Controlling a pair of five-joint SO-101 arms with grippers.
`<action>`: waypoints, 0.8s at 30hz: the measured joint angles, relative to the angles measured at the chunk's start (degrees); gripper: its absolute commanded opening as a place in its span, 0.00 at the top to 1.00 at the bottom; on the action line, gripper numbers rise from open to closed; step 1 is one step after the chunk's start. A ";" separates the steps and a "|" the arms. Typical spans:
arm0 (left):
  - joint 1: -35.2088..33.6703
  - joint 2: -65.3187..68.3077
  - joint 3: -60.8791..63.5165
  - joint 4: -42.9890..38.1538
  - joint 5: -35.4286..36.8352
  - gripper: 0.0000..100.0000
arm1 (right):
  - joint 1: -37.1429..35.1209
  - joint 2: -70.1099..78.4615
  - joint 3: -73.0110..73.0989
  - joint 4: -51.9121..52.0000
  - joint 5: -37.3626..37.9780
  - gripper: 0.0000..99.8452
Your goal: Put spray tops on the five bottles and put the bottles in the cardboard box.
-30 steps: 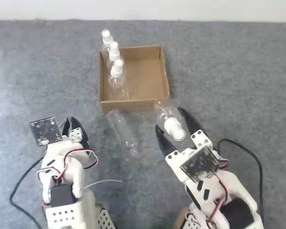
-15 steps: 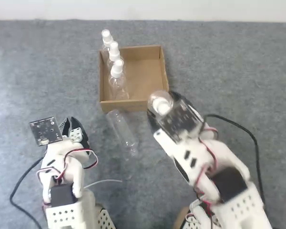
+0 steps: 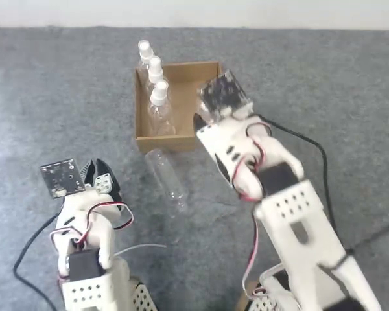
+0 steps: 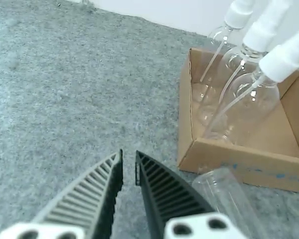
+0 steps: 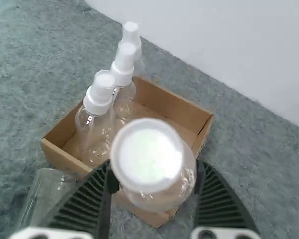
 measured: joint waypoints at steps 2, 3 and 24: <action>0.00 0.00 0.00 0.00 0.00 0.96 | 0.70 3.78 -2.55 -0.26 -1.85 0.90; 0.00 0.00 0.00 0.00 0.00 0.96 | 0.97 5.45 -3.69 -0.35 -2.46 0.90; 0.00 0.00 0.00 0.00 0.00 0.96 | 3.34 38.59 -32.44 -0.35 -7.30 0.89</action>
